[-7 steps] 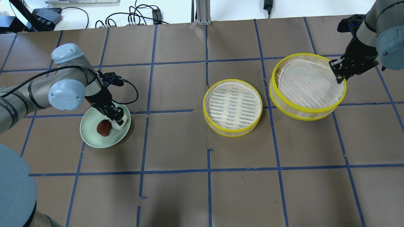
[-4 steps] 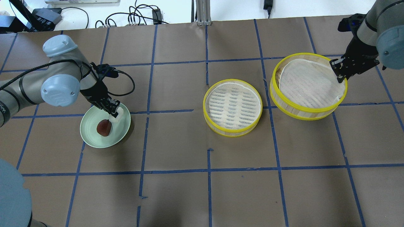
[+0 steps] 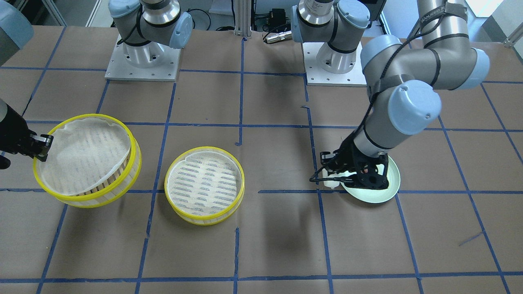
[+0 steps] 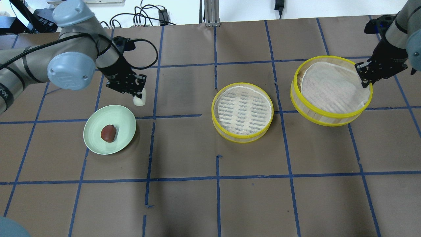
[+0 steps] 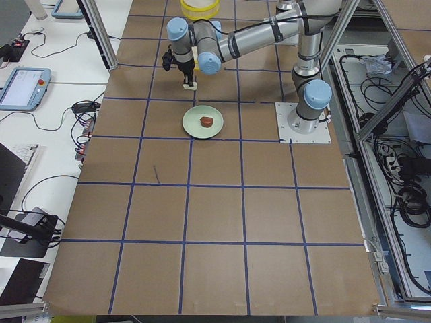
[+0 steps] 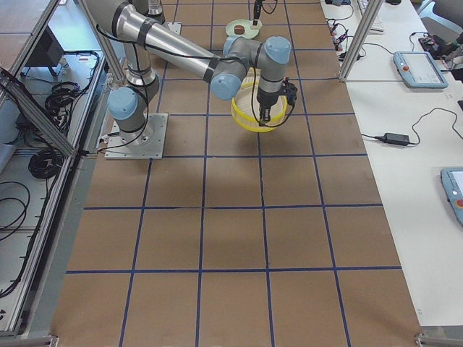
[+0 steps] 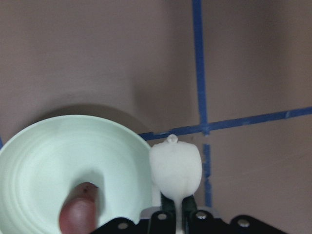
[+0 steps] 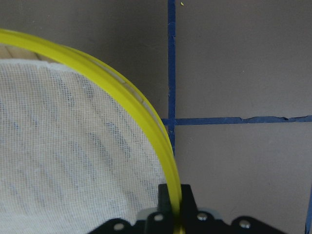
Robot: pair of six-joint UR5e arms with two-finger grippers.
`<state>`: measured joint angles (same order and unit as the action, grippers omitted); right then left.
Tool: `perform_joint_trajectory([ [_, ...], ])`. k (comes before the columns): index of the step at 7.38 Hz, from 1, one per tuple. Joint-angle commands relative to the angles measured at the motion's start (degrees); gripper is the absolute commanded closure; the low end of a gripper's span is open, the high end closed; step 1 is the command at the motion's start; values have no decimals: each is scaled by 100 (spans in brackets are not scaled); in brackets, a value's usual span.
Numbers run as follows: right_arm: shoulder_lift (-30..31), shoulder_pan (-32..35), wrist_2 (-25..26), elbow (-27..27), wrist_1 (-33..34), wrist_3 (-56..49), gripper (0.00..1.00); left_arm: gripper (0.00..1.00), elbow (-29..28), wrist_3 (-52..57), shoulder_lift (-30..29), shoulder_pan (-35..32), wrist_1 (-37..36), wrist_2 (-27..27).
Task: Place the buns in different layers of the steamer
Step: 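Carry the white bun with the left gripper over the lower steamer tier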
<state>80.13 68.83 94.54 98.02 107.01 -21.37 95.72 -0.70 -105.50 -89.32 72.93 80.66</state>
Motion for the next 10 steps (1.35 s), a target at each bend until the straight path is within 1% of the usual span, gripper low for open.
perform_joint_trajectory([
  [1, -24, -45, -5, 15, 13, -192, 91, 98, -159, -2118, -153, -1030, -494, -968],
  [2, -33, -45, -5, 32, 22, -192, 91, 98, -159, -3206, -485, -1496, -1343, -1156],
  [3, -33, -45, -5, 41, 22, -192, 91, 97, -159, -3487, -802, -1953, -1716, -1149],
  [4, -33, -45, -5, 41, 22, -174, 91, 96, -159, -3603, -979, -2228, -1886, -1141],
  [5, -33, -45, -5, 41, 22, -174, 91, 89, -159, -3647, -1085, -2274, -1896, -1140],
  [6, -33, -45, -5, 41, 22, -157, 91, 77, -150, -3865, -1208, -2283, -2009, -1140],
  [7, -33, -45, -5, 41, 22, -157, 91, 54, -142, -3867, -1314, -2283, -2123, -1140],
  [8, -33, -45, -5, 41, 22, -148, 91, 27, -89, -3859, -1324, -2309, -2133, -1123],
  [9, -33, -45, -14, 24, 22, -148, 91, 11, -106, -3867, -1315, -2336, -2194, -1114],
  [10, -33, -45, -14, 24, 22, -148, 91, 9, -124, -3859, -1306, -2336, -2212, -1105],
])
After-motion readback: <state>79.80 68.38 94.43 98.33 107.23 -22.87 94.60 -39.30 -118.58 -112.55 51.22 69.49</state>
